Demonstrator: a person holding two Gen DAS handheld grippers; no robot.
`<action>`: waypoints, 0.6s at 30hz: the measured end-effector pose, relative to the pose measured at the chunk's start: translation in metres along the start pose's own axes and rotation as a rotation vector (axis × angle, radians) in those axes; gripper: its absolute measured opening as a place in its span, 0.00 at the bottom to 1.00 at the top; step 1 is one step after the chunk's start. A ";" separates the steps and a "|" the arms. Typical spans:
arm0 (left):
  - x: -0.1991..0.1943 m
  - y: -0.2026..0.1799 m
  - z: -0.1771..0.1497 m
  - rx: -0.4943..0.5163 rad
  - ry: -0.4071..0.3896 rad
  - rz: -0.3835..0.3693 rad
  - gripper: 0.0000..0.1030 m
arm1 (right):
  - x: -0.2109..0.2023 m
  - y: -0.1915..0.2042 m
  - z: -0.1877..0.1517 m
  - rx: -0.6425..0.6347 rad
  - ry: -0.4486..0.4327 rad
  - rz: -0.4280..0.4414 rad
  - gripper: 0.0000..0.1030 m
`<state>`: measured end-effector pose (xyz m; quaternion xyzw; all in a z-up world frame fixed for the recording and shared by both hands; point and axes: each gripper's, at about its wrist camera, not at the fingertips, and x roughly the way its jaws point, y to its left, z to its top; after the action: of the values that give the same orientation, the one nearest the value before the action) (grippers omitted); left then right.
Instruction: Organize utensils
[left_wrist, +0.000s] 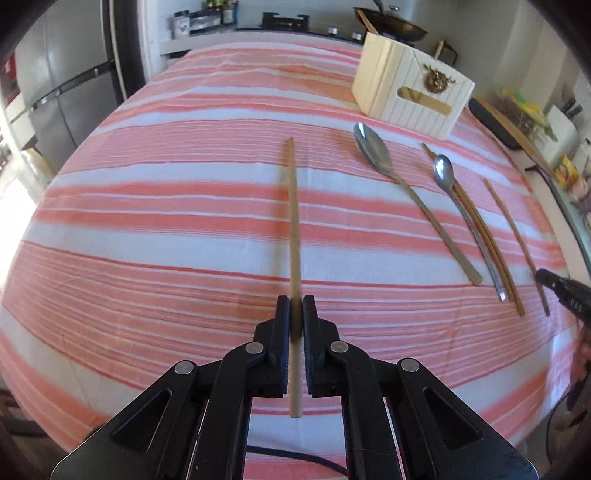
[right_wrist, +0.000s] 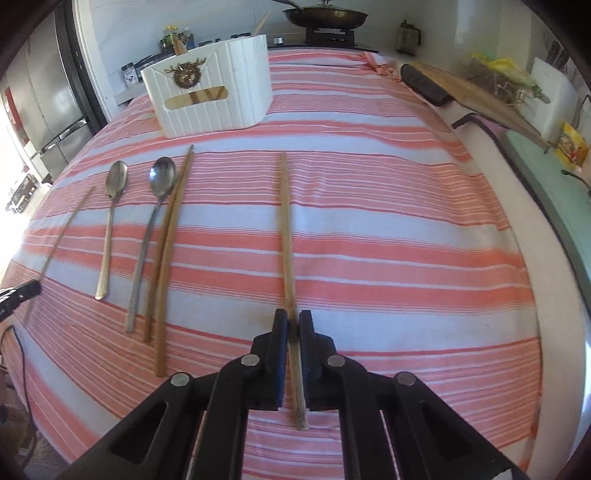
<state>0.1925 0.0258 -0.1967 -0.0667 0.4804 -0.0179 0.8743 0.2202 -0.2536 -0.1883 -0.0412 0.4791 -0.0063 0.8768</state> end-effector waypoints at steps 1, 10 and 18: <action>-0.001 -0.001 0.001 0.011 -0.010 -0.004 0.05 | -0.001 0.000 -0.003 -0.021 -0.014 -0.017 0.08; 0.031 -0.006 0.034 0.095 0.010 0.007 0.63 | 0.005 0.006 -0.007 -0.081 -0.058 0.008 0.59; 0.044 -0.007 0.040 0.119 -0.007 0.063 0.74 | 0.008 0.002 -0.011 -0.072 -0.101 0.023 0.65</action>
<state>0.2504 0.0190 -0.2113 0.0003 0.4771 -0.0186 0.8786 0.2154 -0.2530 -0.2004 -0.0674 0.4346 0.0231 0.8978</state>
